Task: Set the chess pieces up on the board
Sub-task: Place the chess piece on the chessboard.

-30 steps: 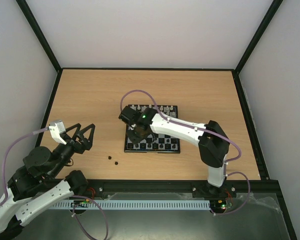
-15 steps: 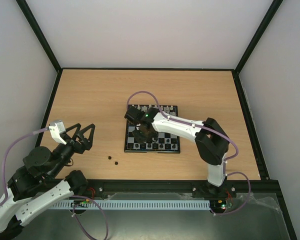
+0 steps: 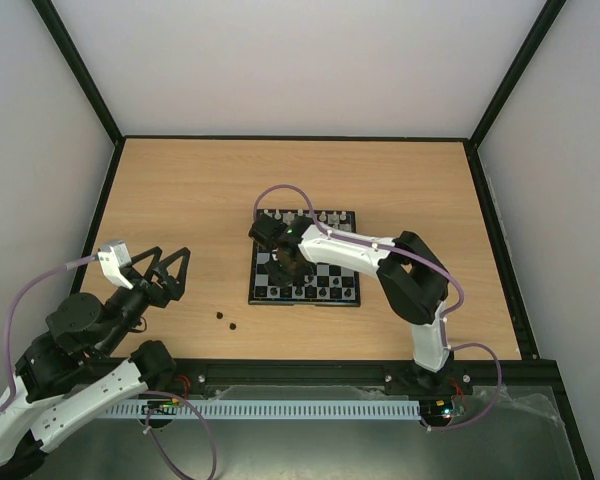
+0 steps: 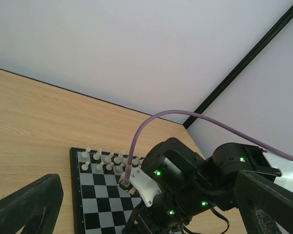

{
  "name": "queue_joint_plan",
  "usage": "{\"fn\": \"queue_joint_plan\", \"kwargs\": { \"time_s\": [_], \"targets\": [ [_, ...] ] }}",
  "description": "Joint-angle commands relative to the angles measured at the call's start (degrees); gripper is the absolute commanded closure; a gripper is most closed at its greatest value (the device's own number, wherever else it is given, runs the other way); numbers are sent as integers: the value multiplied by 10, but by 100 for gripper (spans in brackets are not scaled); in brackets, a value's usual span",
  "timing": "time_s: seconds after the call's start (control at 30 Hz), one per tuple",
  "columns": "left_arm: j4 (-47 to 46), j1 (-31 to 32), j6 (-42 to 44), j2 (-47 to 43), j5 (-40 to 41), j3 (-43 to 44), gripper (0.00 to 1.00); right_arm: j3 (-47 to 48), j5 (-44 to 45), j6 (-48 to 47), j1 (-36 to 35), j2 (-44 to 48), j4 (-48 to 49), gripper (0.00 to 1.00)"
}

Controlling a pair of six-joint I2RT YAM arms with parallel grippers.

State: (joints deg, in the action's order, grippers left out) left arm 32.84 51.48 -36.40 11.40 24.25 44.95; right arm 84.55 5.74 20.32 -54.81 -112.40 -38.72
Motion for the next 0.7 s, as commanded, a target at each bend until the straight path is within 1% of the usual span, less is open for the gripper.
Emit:
{"fn": "queue_joint_plan", "kwargs": {
  "time_s": [0.0,0.67],
  "targets": [
    [-8,3,4,0,4,-1,1,-3,-2,-8,5,-14,-12,99],
    [-8,3,4,-1,4,-1,1,3,-12,-12,7,-27,-7,99]
  ]
}}
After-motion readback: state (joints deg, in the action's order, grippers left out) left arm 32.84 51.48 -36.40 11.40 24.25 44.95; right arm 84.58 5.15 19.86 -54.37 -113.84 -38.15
